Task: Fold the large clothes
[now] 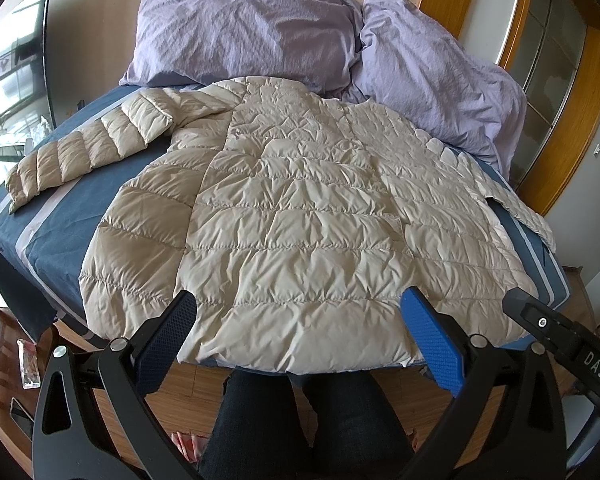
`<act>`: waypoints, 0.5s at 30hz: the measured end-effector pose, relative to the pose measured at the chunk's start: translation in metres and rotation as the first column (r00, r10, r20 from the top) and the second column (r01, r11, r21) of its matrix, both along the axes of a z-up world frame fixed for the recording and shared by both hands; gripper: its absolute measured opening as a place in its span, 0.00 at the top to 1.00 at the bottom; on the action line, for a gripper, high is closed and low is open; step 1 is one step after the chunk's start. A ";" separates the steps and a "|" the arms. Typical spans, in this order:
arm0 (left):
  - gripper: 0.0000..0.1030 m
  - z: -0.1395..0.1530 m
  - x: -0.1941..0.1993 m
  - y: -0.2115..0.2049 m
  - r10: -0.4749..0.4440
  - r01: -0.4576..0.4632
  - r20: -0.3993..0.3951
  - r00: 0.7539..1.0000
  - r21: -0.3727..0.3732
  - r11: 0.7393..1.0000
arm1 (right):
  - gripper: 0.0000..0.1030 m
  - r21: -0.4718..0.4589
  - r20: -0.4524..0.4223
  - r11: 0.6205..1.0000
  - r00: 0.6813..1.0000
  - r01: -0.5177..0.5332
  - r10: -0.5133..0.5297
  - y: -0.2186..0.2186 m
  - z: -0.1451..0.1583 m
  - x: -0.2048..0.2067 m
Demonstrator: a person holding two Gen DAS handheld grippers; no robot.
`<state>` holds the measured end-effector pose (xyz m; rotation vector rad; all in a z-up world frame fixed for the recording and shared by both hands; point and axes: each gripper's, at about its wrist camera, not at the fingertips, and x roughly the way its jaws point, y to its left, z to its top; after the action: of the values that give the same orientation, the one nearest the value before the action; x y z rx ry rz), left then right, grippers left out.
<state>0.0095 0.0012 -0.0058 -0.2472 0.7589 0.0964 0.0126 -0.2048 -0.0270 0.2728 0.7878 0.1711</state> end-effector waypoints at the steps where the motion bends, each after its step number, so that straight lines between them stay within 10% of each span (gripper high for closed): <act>1: 0.01 0.000 0.002 0.000 0.000 0.000 -0.002 1.000 0.003 1.000 | 0.02 -0.004 0.000 1.000 1.000 0.004 -0.004 0.000 0.000 0.000; 15: 0.01 -0.002 0.065 0.016 0.031 -0.028 -0.034 0.999 0.090 0.996 | 0.02 -0.030 0.012 0.995 0.996 0.092 -0.092 -0.029 0.006 0.068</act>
<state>0.0749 0.0176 -0.0074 -0.1721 0.7841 0.1630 0.0808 -0.2340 -0.0207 0.2785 0.7655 0.0733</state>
